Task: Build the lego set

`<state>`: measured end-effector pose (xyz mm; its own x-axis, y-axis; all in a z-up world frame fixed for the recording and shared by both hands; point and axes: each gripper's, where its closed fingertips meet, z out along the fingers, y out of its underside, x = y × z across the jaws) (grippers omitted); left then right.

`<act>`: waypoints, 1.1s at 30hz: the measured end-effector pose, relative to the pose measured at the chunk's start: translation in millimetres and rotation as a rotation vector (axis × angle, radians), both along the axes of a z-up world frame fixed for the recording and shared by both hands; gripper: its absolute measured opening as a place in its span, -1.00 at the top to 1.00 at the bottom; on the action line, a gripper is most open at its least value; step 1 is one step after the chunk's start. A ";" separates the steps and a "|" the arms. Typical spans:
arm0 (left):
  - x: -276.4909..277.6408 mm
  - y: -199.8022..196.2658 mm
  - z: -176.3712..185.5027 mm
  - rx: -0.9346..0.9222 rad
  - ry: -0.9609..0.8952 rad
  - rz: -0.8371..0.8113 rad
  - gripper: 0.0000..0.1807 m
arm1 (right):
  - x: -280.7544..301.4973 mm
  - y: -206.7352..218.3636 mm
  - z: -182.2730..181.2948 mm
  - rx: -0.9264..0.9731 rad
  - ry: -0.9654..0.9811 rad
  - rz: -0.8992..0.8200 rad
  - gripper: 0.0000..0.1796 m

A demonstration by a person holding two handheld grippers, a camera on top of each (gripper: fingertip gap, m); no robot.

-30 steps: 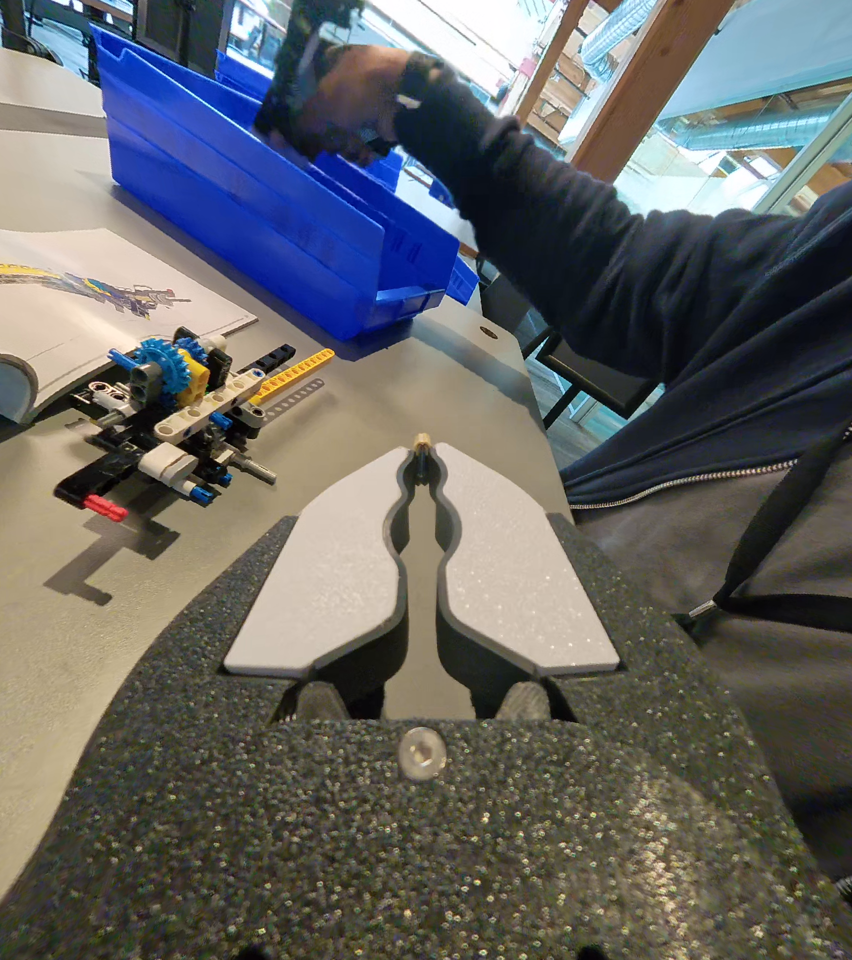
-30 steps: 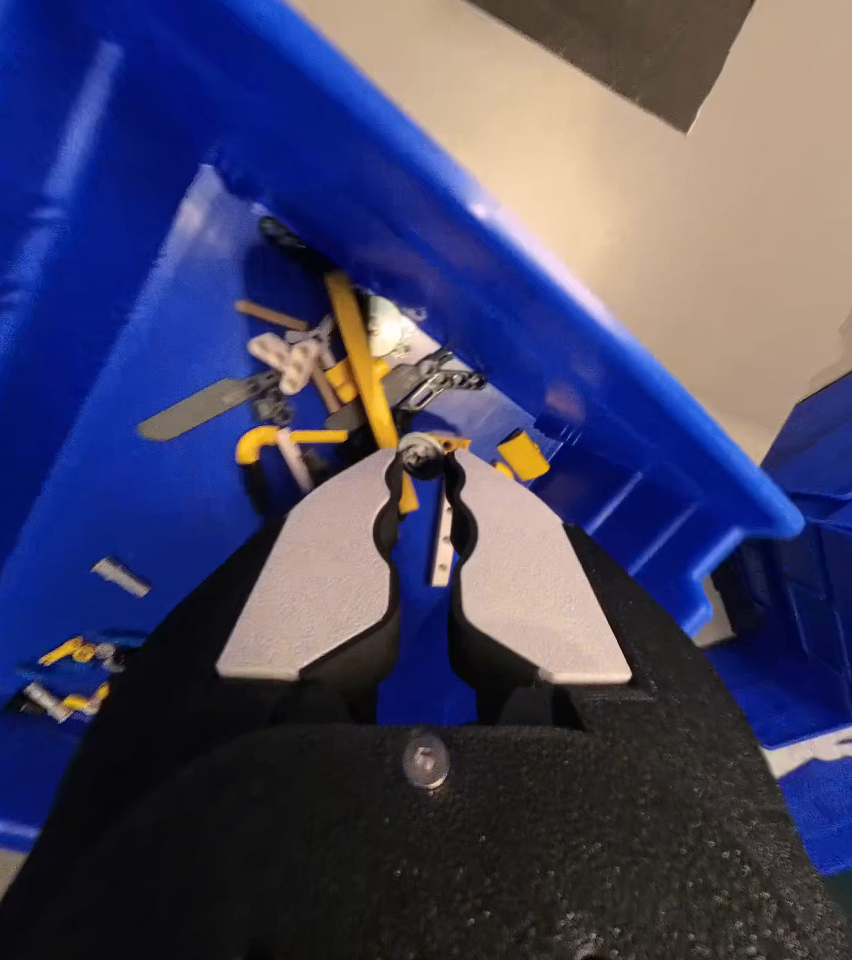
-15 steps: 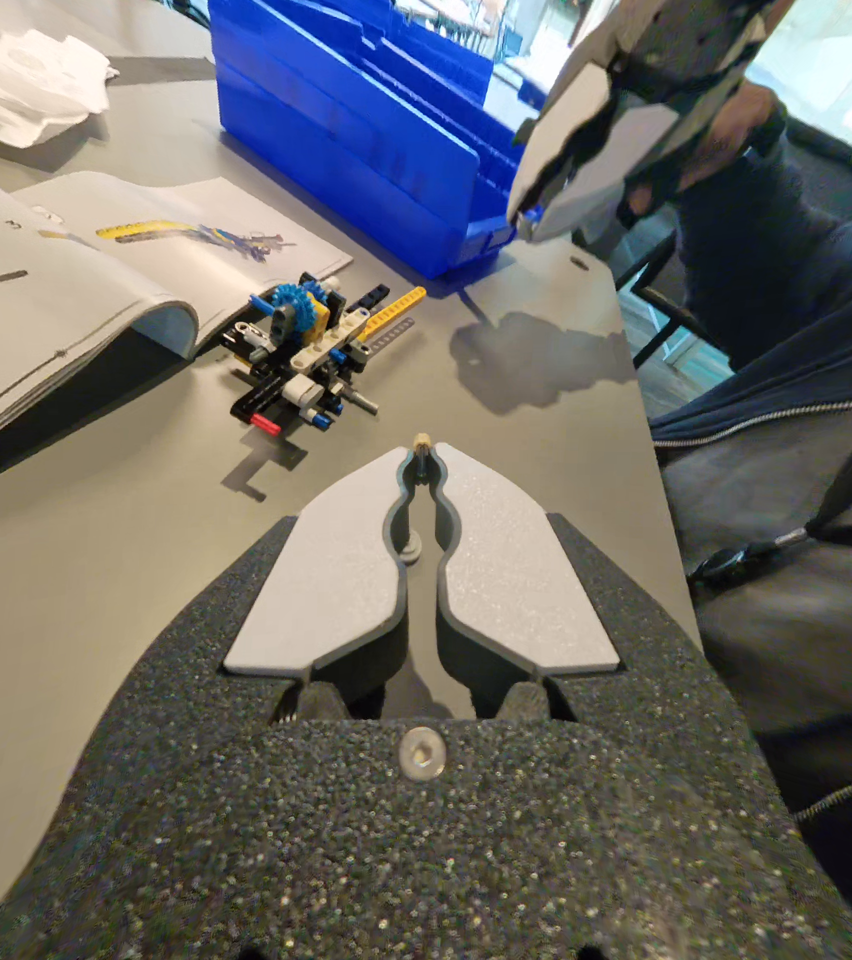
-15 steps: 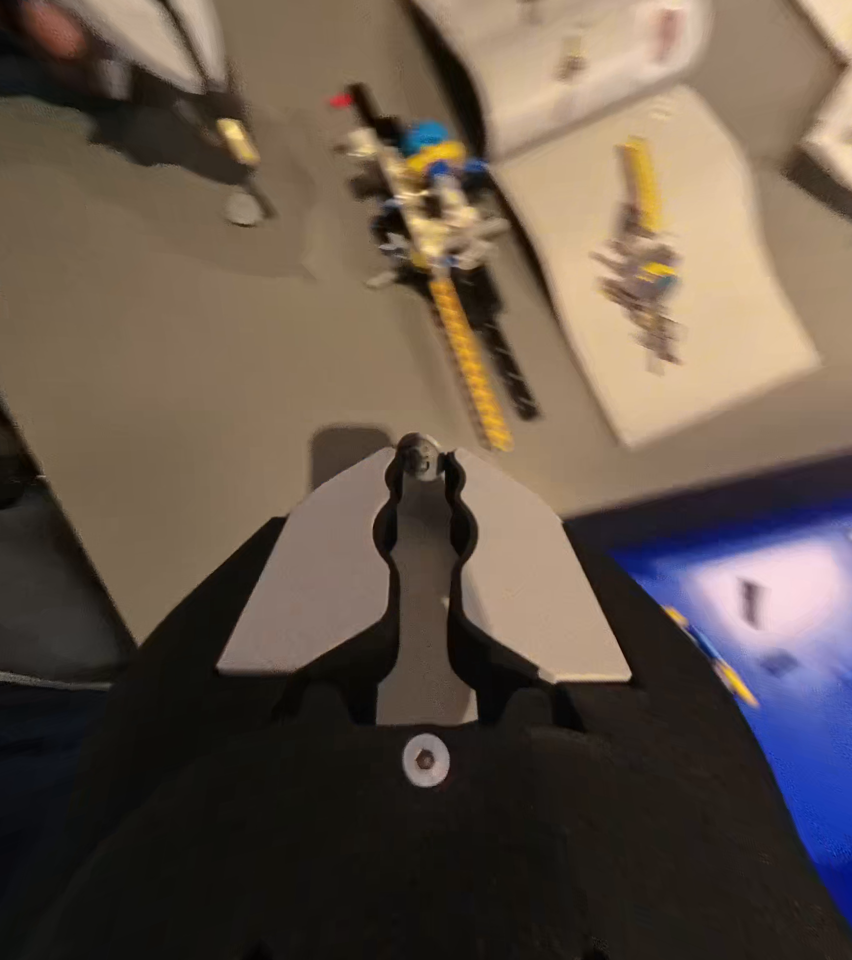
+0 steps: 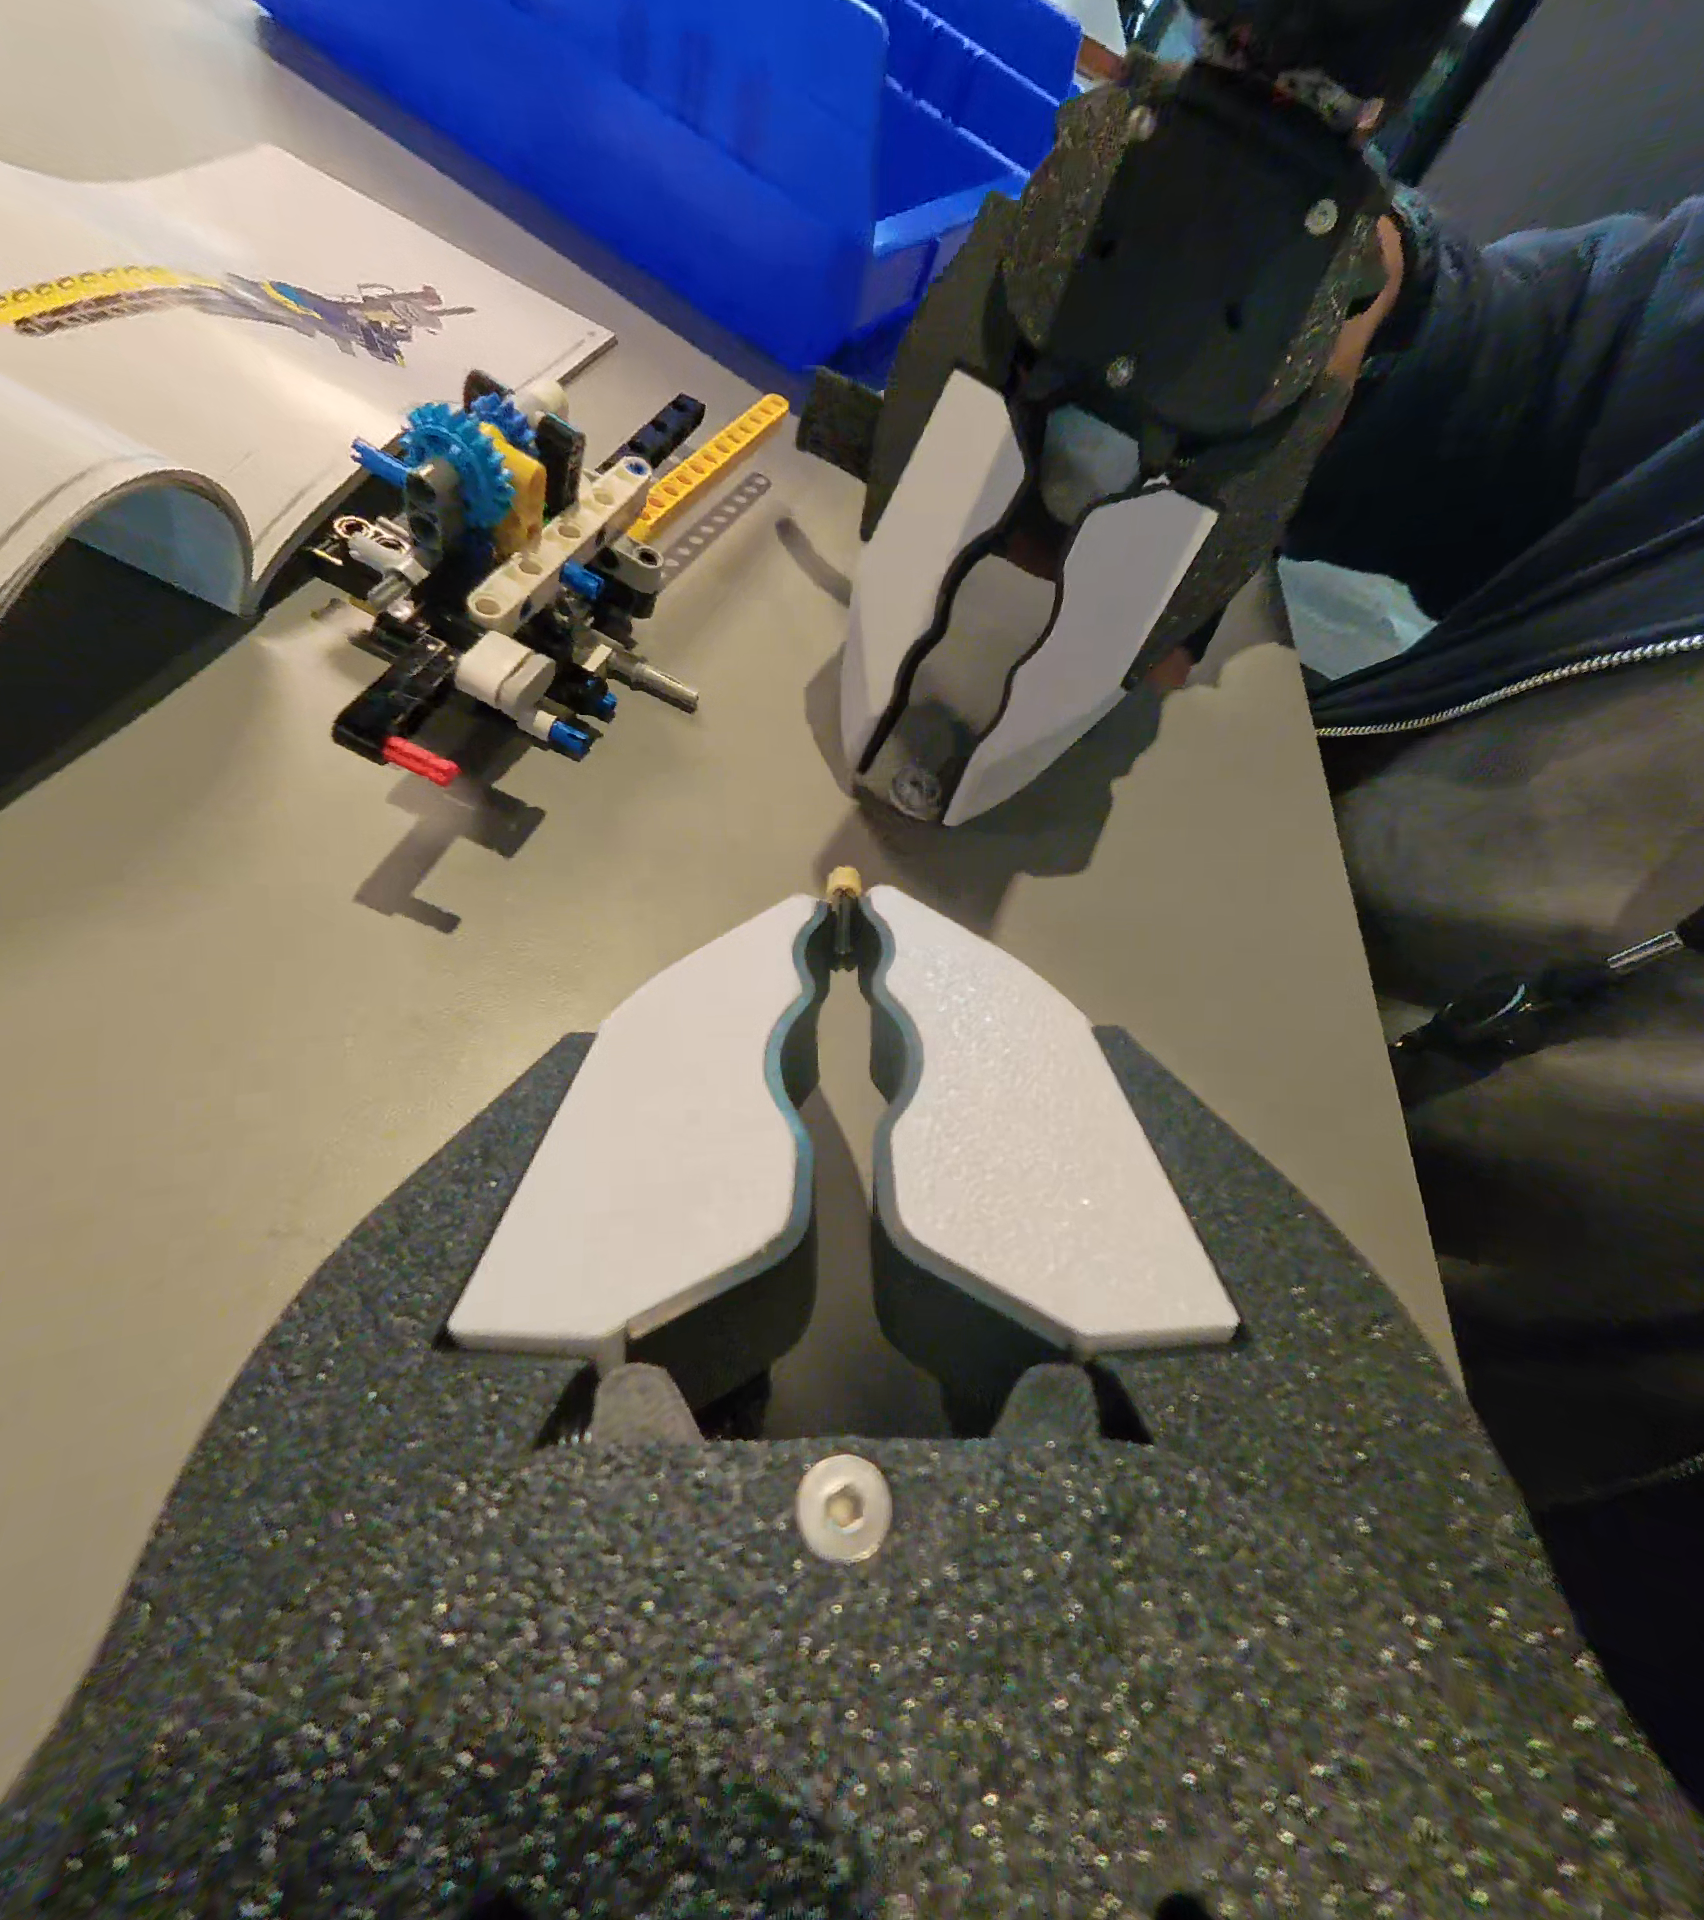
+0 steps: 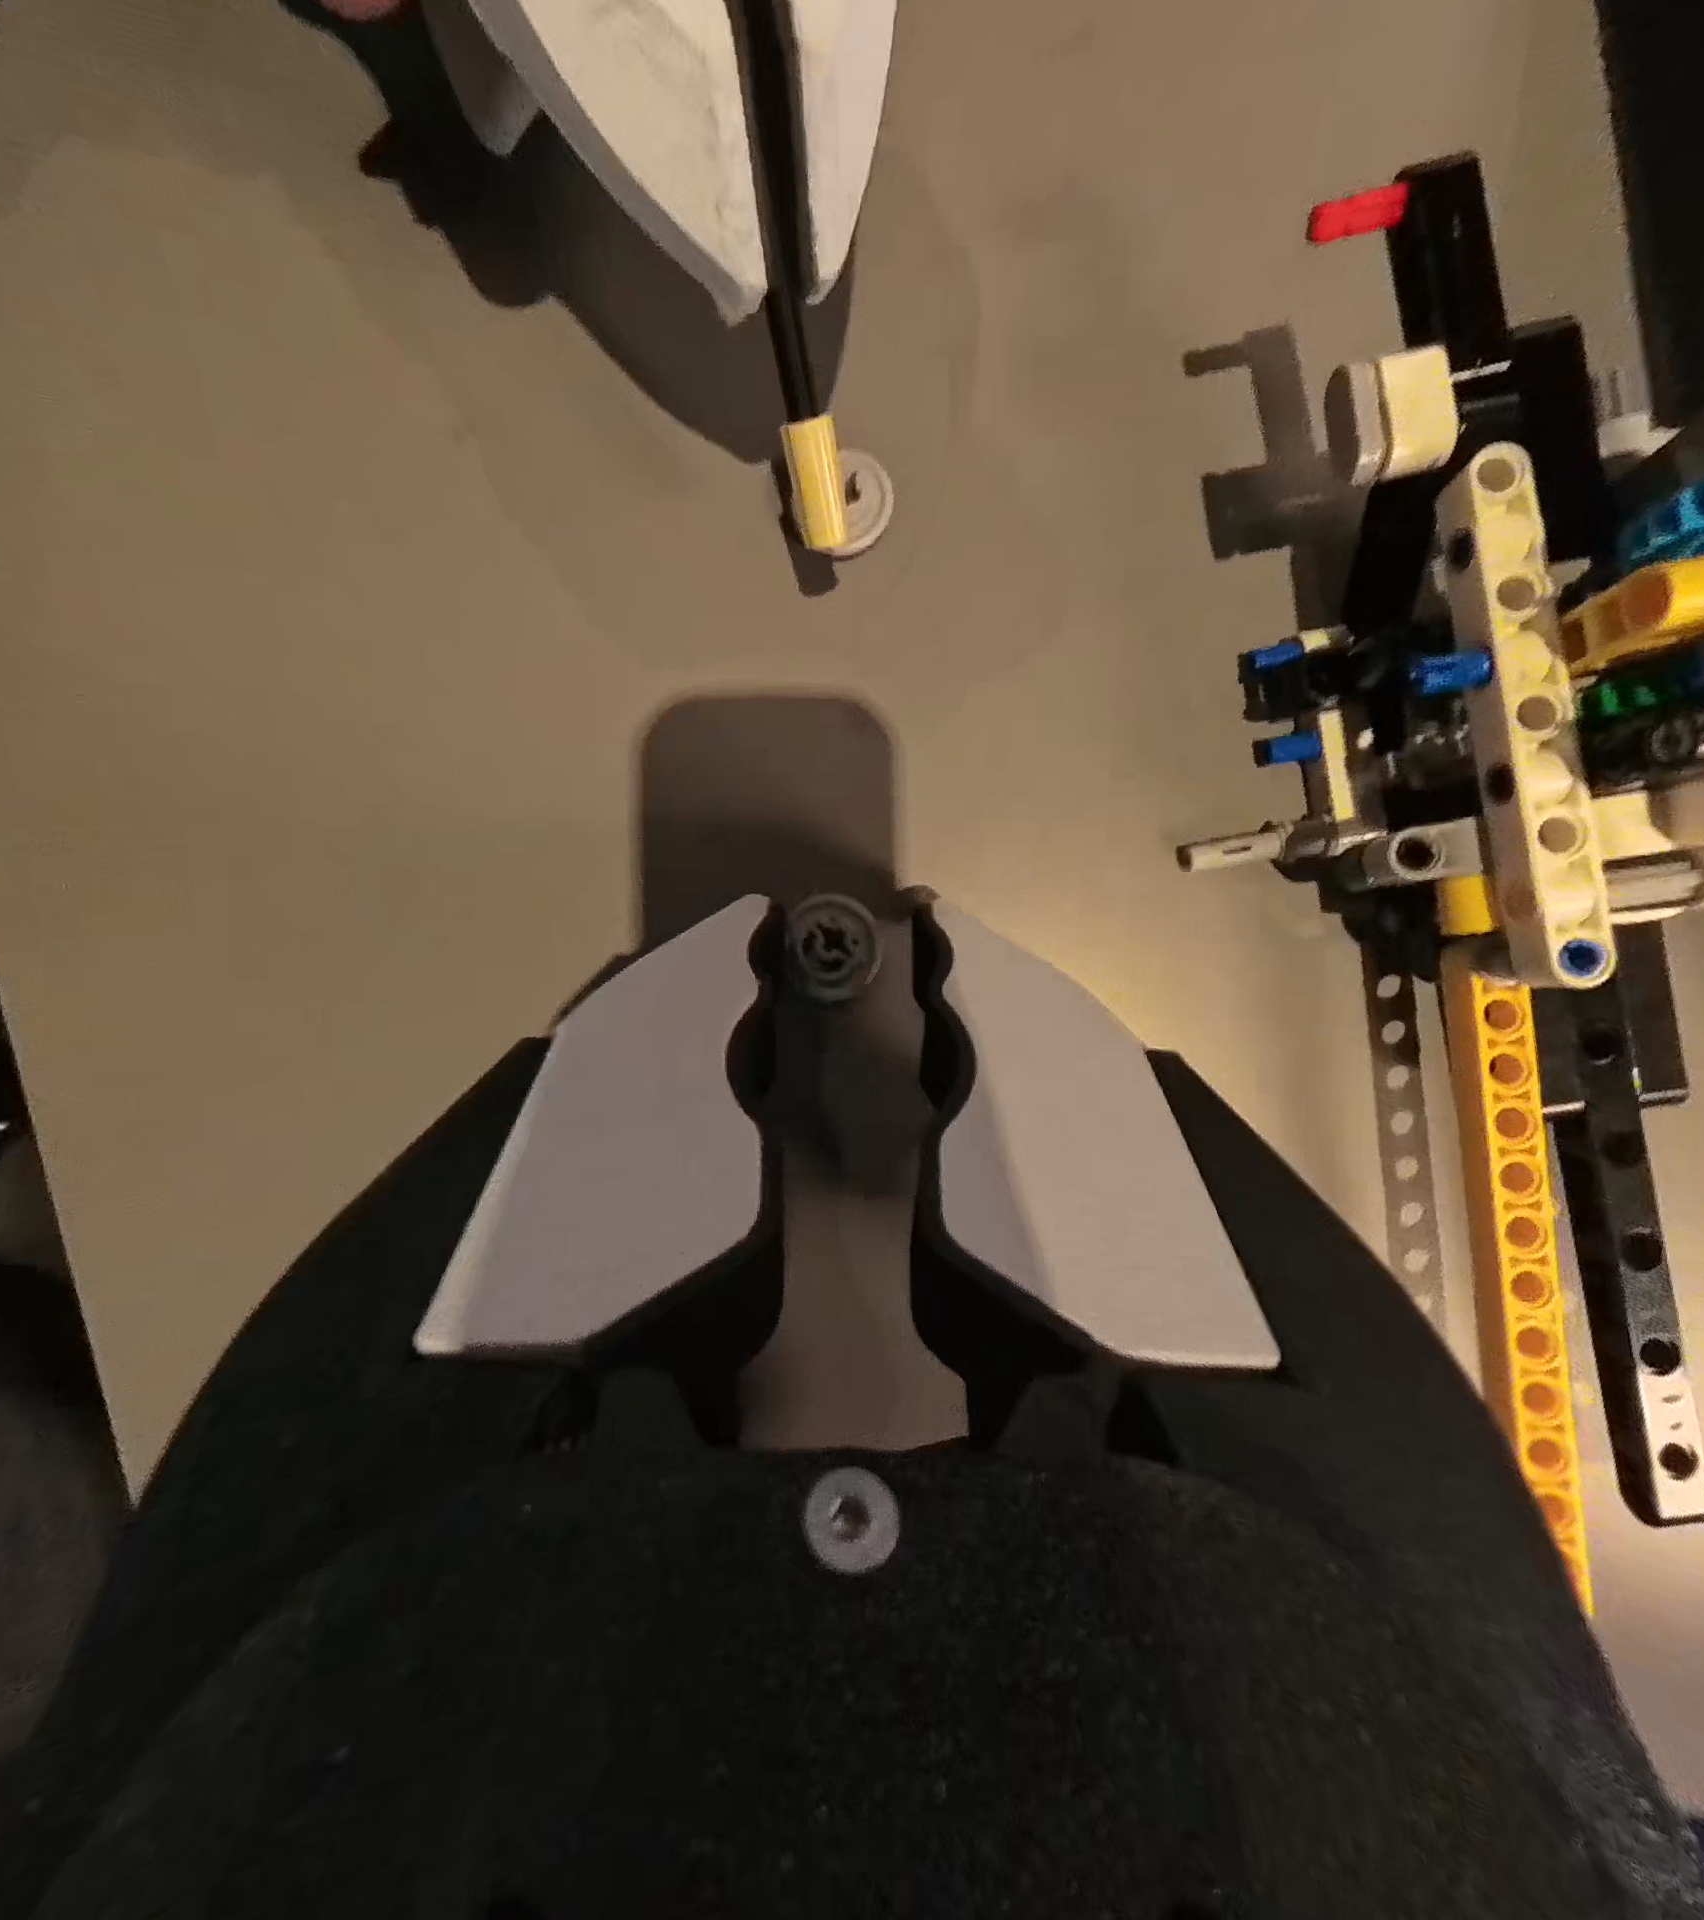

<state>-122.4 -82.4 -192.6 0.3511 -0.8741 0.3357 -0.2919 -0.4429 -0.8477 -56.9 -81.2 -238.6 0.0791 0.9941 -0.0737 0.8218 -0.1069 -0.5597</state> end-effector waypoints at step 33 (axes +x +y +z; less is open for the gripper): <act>14.2 -3.9 11.5 -0.006 -0.096 -0.029 0.95 | -51.9 -6.4 33.3 0.076 0.356 0.142 0.92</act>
